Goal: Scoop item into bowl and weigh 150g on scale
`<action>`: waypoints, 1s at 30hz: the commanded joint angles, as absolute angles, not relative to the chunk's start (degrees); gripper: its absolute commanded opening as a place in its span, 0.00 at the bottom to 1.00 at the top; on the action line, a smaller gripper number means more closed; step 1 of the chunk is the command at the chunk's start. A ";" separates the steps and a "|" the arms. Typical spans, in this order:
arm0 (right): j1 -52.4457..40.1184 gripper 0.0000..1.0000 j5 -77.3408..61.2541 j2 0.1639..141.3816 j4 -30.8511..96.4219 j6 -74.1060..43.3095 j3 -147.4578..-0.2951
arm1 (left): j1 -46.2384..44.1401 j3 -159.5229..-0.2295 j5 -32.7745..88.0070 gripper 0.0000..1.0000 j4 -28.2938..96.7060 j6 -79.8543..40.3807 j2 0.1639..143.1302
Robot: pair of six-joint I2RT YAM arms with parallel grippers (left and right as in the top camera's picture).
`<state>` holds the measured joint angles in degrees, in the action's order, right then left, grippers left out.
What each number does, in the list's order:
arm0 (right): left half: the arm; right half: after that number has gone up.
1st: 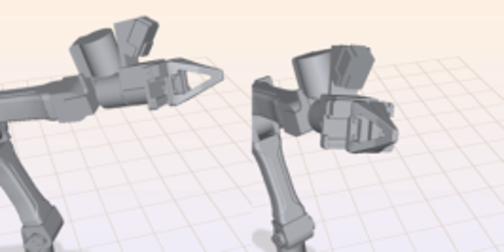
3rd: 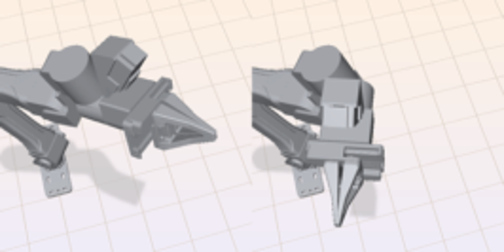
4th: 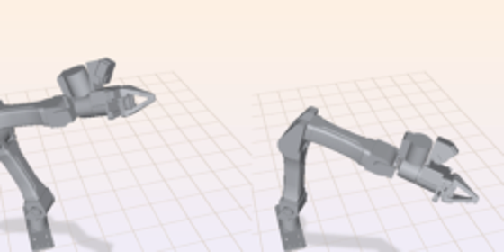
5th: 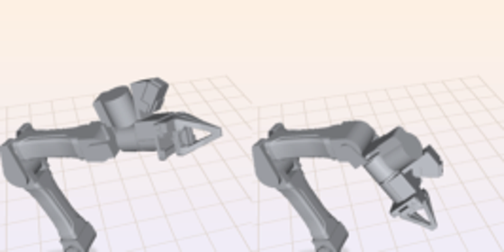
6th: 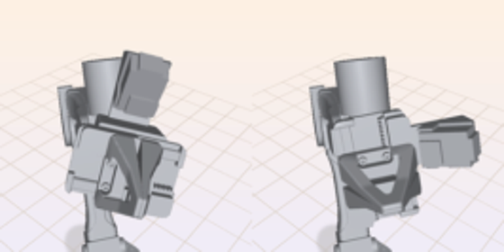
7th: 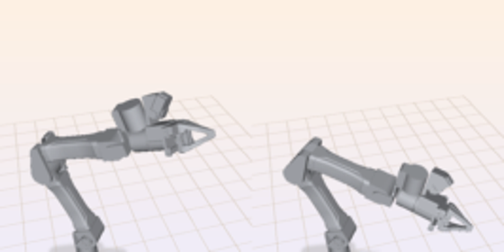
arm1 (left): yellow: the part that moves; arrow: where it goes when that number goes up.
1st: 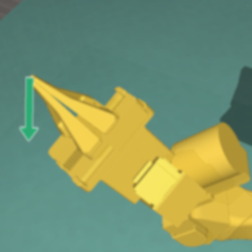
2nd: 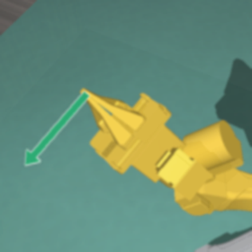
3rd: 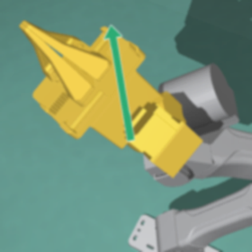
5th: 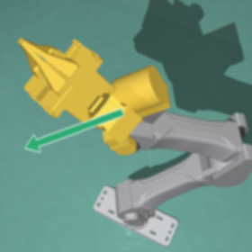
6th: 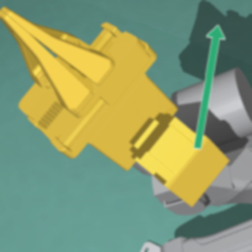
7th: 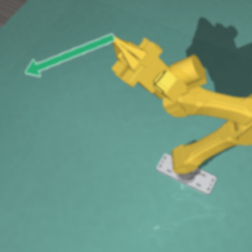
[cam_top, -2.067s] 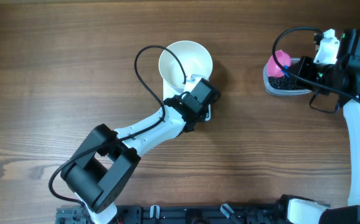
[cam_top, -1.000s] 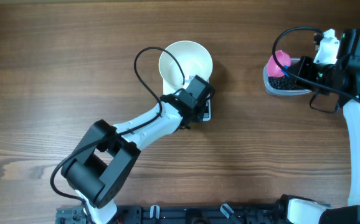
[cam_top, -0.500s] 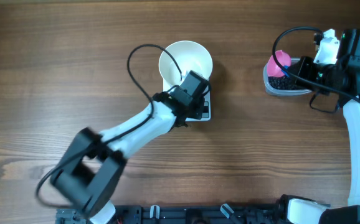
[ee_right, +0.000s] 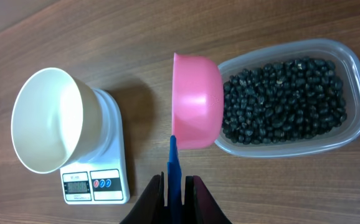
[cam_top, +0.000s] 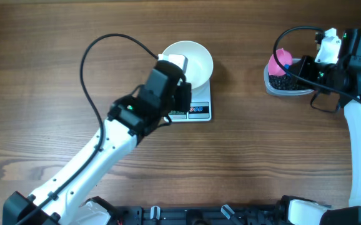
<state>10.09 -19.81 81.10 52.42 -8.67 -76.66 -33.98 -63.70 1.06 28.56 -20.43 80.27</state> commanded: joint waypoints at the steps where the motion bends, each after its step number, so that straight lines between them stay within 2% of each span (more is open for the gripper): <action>1: 10.22 0.04 -19.05 80.25 51.72 -7.60 -77.89 | -27.77 -63.94 9.04 0.04 28.62 -20.38 79.18; 5: 10.22 0.04 -19.07 80.25 51.90 -7.57 -77.89 | -20.91 -63.94 13.23 0.04 29.89 -20.38 79.18; 17: 10.22 0.04 -19.27 80.25 50.94 -7.90 -77.89 | -6.63 -63.94 15.44 0.04 31.11 -21.12 79.18; 22: 10.20 0.04 -19.27 80.38 43.72 -9.10 -77.89 | -2.81 -63.94 15.40 0.04 29.28 -21.93 79.18; 30: 10.22 0.04 -16.08 80.84 30.68 -13.15 -77.89 | -2.26 -63.94 13.23 0.04 23.70 -22.96 79.18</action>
